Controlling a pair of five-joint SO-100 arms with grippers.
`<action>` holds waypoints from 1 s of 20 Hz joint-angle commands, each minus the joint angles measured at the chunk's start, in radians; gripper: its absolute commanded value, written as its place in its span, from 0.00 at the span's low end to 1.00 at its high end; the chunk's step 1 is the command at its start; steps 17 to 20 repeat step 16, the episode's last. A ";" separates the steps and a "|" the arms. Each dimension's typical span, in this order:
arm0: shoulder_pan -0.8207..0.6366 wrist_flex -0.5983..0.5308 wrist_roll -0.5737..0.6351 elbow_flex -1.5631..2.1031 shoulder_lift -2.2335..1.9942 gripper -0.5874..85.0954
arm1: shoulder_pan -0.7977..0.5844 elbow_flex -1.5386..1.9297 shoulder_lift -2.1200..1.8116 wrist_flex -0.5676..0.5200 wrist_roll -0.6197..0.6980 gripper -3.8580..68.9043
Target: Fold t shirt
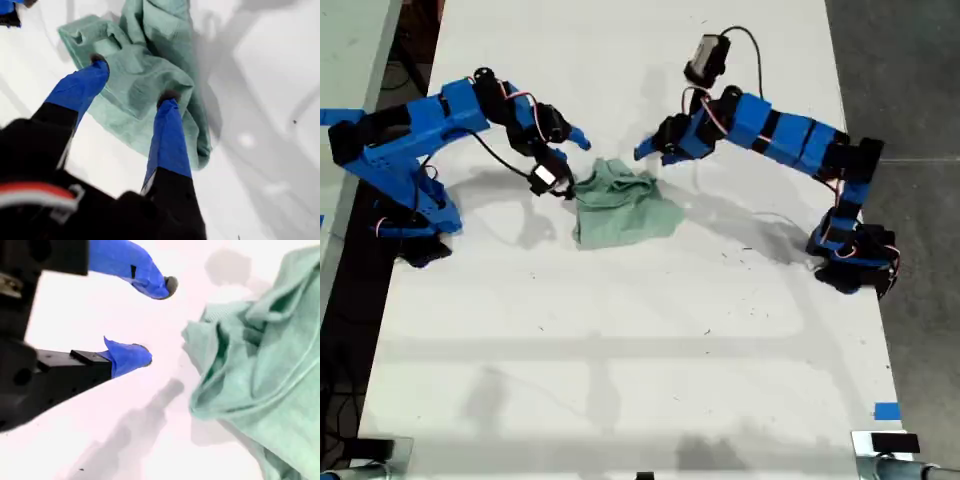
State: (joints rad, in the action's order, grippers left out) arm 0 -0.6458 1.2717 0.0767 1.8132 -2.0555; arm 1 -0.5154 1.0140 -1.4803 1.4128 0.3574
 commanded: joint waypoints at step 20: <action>0.615 -0.374 0.094 1.295 -1.543 0.00 | 0.327 1.684 -2.023 0.083 -0.126 0.07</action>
